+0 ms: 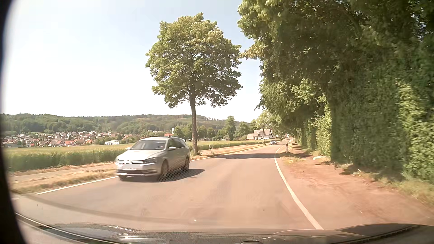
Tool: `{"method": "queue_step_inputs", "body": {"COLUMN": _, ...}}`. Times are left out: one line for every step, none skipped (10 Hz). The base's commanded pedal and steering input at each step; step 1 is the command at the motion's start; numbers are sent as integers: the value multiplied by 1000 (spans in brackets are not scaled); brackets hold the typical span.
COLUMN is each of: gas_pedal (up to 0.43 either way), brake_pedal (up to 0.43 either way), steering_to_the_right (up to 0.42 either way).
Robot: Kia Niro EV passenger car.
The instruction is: Follow the waypoints while adhering to traffic rules and regulations
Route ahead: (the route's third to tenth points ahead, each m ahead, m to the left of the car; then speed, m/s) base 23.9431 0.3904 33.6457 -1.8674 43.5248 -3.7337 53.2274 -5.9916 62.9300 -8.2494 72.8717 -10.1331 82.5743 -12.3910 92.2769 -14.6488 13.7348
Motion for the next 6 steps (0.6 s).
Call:
{"method": "queue_step_inputs", "body": {"gas_pedal": 197, "brake_pedal": 0, "steering_to_the_right": 38}}
{"method": "queue_step_inputs", "body": {"gas_pedal": 189, "brake_pedal": 0, "steering_to_the_right": 38}}
{"method": "queue_step_inputs", "body": {"gas_pedal": 189, "brake_pedal": 0, "steering_to_the_right": 40}}
{"method": "queue_step_inputs", "body": {"gas_pedal": 197, "brake_pedal": 0, "steering_to_the_right": 39}}
{"method": "queue_step_inputs", "body": {"gas_pedal": 197, "brake_pedal": 0, "steering_to_the_right": 39}}
{"method": "queue_step_inputs", "body": {"gas_pedal": 197, "brake_pedal": 0, "steering_to_the_right": 39}}
